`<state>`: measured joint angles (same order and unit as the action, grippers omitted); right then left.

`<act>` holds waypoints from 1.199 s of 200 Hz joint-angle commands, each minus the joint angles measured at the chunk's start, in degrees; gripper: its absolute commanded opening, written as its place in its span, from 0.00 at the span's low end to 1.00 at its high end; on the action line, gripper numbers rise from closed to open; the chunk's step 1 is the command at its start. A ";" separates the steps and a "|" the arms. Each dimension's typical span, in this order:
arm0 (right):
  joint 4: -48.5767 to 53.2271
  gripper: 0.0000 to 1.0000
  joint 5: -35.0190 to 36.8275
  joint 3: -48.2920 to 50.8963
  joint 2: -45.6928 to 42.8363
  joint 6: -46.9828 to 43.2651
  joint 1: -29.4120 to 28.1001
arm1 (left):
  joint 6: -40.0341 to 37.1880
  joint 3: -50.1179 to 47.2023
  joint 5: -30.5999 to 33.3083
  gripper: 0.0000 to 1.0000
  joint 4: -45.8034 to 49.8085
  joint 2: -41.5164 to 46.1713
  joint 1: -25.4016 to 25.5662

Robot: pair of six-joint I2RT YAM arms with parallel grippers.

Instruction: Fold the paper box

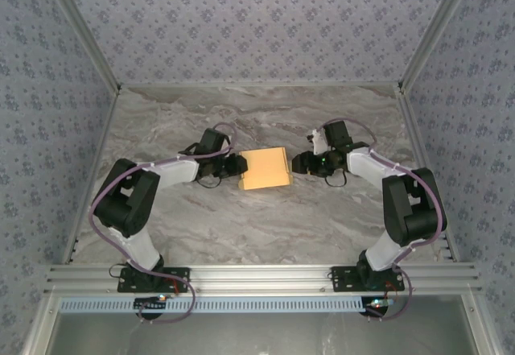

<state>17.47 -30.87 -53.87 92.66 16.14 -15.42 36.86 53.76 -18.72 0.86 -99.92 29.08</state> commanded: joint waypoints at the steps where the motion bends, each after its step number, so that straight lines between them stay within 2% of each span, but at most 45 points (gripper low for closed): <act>1: -1.30 0.56 -0.02 0.24 0.21 -1.80 -1.39 | -1.21 -0.53 0.44 0.34 5.20 -2.41 -0.61; 41: -11.96 0.56 0.77 3.35 -0.63 -1.48 -1.80 | -0.97 0.86 -1.48 0.35 7.24 -4.36 -1.64; 56: -17.61 0.58 -2.55 5.48 -2.06 -2.90 -1.76 | -0.68 -0.02 -3.21 0.35 5.50 -4.58 -2.09; 79: -24.54 0.61 -3.07 9.69 -5.11 -11.03 -2.68 | -0.62 -1.21 -5.97 0.34 3.00 -5.05 -3.11; 99: -25.78 0.65 3.30 13.26 -9.36 -22.11 -5.28 | -0.30 -0.85 -8.22 0.34 3.28 -5.89 -4.42; 109: -25.36 0.65 5.08 13.89 -10.54 -24.54 -5.70 | -0.30 -0.76 -8.45 0.35 3.59 -5.84 -4.94; 129: -27.70 0.65 7.40 15.58 -10.95 -22.76 -5.31 | -0.46 -0.86 -8.18 0.41 4.10 -4.72 -5.61; 153: -20.84 0.63 10.39 12.54 -9.14 -19.55 -7.02 | -0.87 -0.15 -8.70 0.55 5.23 -2.91 -5.95; 160: -18.78 0.63 10.69 11.54 -8.53 -17.41 -7.52 | -0.91 -0.13 -9.27 0.61 5.06 -2.16 -6.04; 176: -16.31 0.61 9.82 10.69 -8.10 -11.04 -8.11 | -0.79 -1.40 -10.92 0.67 2.47 0.24 -6.44; 203: -15.53 0.57 8.90 11.41 -8.23 -1.88 -8.94 | -2.37 -2.28 -8.22 0.67 5.14 4.20 -6.59; 240: -16.62 0.56 8.61 11.89 -7.41 -1.16 -7.18 | -3.62 -2.45 -5.91 0.64 7.12 2.52 -6.42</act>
<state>-0.16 -22.24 -41.52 84.14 11.35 -23.94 34.94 51.59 -26.37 5.48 -96.62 22.76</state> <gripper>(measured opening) 0.567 0.658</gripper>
